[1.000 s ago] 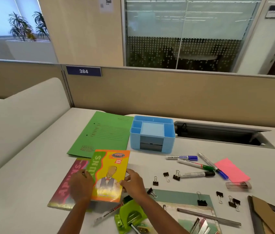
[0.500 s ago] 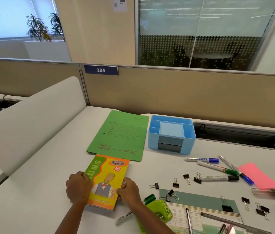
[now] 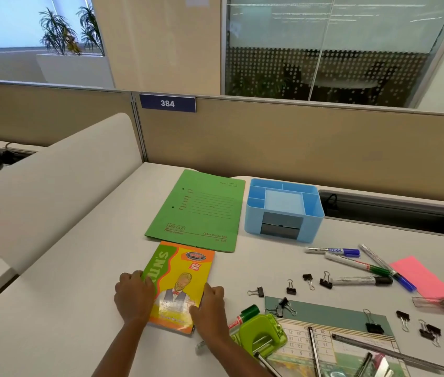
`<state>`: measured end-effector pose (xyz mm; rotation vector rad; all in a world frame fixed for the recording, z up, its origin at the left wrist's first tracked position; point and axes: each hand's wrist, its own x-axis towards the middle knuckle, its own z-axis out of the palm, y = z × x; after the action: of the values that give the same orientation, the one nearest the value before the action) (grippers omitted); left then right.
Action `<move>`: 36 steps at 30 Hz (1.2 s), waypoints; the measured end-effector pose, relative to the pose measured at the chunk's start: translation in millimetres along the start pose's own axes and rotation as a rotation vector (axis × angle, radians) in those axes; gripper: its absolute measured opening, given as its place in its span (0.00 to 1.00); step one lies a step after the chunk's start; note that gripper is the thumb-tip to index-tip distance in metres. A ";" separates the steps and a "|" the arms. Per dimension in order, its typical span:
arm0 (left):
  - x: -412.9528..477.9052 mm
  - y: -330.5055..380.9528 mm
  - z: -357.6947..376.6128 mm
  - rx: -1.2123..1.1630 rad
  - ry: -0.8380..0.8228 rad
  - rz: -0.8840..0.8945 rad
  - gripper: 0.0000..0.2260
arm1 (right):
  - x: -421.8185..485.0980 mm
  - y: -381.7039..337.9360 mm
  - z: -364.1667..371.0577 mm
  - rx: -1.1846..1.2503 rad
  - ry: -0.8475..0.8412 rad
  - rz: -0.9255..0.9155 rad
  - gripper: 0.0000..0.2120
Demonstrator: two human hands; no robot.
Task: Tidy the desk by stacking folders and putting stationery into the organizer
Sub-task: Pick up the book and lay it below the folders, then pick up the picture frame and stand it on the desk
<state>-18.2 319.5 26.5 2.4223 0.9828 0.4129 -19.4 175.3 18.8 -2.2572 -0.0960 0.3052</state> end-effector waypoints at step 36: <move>-153.7 87.6 64.4 -0.311 -0.162 0.741 0.16 | -72.1 170.3 -201.7 -0.087 0.317 -0.191 0.13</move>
<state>-46.9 134.6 6.3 2.3989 -0.0822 0.5524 -44.2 -97.0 28.0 -2.3322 -0.1592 -0.1618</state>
